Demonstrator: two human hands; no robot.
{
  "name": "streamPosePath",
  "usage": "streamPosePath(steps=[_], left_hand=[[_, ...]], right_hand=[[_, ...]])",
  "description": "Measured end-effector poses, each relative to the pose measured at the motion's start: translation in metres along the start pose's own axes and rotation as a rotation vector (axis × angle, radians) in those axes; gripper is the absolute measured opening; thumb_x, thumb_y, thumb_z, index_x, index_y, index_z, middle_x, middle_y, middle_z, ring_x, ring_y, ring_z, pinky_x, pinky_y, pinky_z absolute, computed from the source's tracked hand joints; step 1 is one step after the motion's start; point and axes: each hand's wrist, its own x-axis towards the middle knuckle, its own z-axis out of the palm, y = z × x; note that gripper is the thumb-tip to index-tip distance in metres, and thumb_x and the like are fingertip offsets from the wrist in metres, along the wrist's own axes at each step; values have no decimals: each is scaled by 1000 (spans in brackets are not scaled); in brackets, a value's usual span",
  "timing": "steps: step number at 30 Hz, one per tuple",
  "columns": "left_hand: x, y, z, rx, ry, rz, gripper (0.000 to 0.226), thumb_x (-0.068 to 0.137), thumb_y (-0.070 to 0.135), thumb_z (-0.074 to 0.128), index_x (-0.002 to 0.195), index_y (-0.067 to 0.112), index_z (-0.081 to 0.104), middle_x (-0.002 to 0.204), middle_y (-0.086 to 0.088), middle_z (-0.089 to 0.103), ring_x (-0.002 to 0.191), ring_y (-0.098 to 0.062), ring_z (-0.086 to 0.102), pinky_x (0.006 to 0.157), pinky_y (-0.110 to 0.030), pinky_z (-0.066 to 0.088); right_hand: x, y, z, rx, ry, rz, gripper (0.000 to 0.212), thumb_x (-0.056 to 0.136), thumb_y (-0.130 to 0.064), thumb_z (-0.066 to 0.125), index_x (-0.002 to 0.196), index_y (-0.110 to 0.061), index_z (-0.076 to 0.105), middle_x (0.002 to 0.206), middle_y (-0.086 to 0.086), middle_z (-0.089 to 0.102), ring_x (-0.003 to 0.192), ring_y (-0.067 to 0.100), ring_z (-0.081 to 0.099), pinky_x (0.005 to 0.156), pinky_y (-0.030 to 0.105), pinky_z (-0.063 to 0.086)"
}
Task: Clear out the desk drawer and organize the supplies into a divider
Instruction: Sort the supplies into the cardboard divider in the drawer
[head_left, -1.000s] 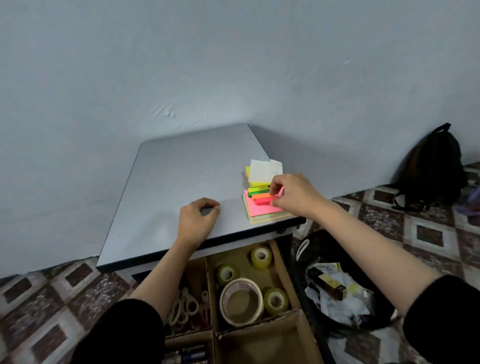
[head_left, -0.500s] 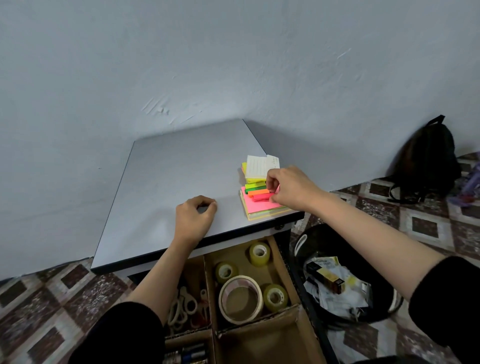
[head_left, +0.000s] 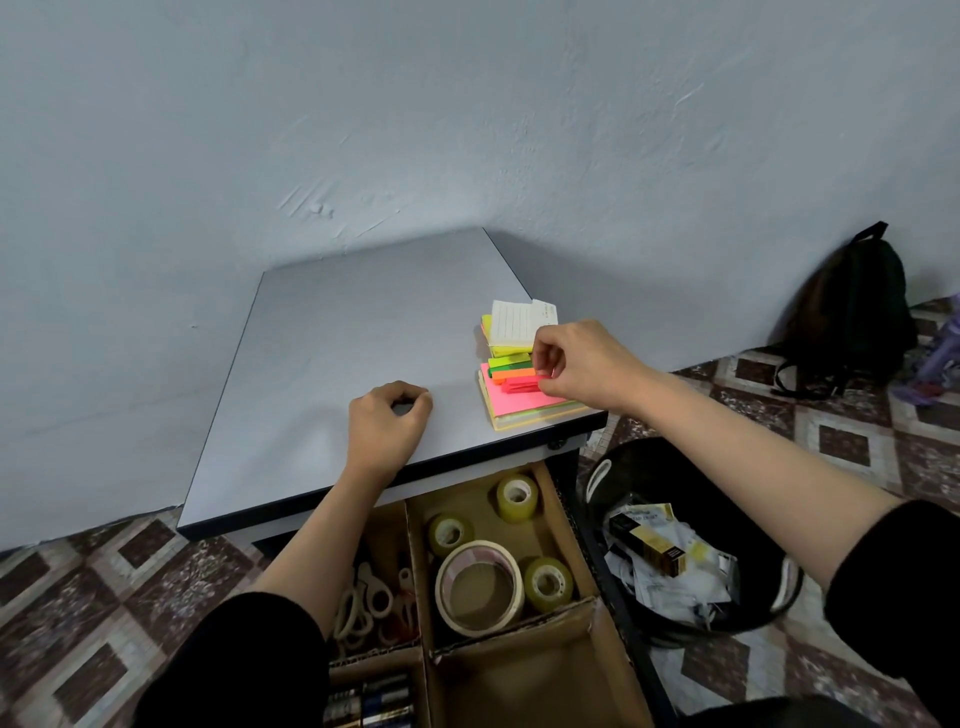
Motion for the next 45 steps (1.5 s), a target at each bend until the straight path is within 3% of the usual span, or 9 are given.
streamPosePath(steps=[4,13,17,19,24,29,32,40,45], left_hand=[[-1,0,0,-6,-5,1,19,89,16,58,98,3,71,98,-4,68,93,-13,59,81,-20,43],[-1,1,0,37,-40,33,16,88,14,60,98,6,71,100,-4,68,95,-13,59,83,-20,43],[1,14,7,200,-21,297,15,85,17,65,98,12,73,96,-4,65,87,-10,51,76,-21,39],[1,29,15,242,-44,426,14,84,18,68,95,12,74,93,-5,64,87,-15,51,73,-21,34],[1,46,36,372,-129,653,17,79,24,66,87,14,77,82,-6,68,78,-27,57,65,-34,42],[2,46,42,457,-153,654,15,81,21,67,91,15,76,85,-8,67,80,-29,56,66,-36,42],[1,49,43,467,-165,646,14,82,17,68,93,14,76,88,-10,67,83,-30,56,67,-36,42],[0,50,43,497,-192,688,17,78,18,63,84,10,76,83,-8,72,77,-30,62,62,-37,49],[-4,51,42,499,-187,688,12,78,14,65,82,11,76,84,-5,74,78,-30,65,63,-36,49]], right_hand=[[-1,4,0,73,21,16,9,73,0,67,80,-4,66,84,10,70,70,13,55,73,30,50],[-6,4,-5,151,34,49,12,72,2,70,83,-2,68,78,5,67,59,-1,51,64,15,45],[-6,11,-9,193,72,109,19,72,3,71,89,-3,70,76,5,67,58,-1,55,67,16,48],[-6,18,-10,185,84,136,24,73,2,70,96,-3,72,75,4,68,53,-6,56,67,9,46],[-8,28,-11,205,84,163,24,75,0,72,99,-2,72,94,12,73,62,1,55,64,0,43],[-8,32,-10,229,88,174,23,75,-1,72,97,-3,73,94,11,73,61,-2,54,66,5,46],[-9,32,-10,230,84,177,22,75,-1,72,97,-3,73,94,10,72,67,5,58,69,9,47],[-12,33,-11,240,76,192,21,76,-3,72,98,-3,73,94,9,72,62,-4,53,63,0,44],[-14,30,-13,234,66,193,22,77,-3,72,99,-4,73,97,9,72,67,1,55,66,3,44]])
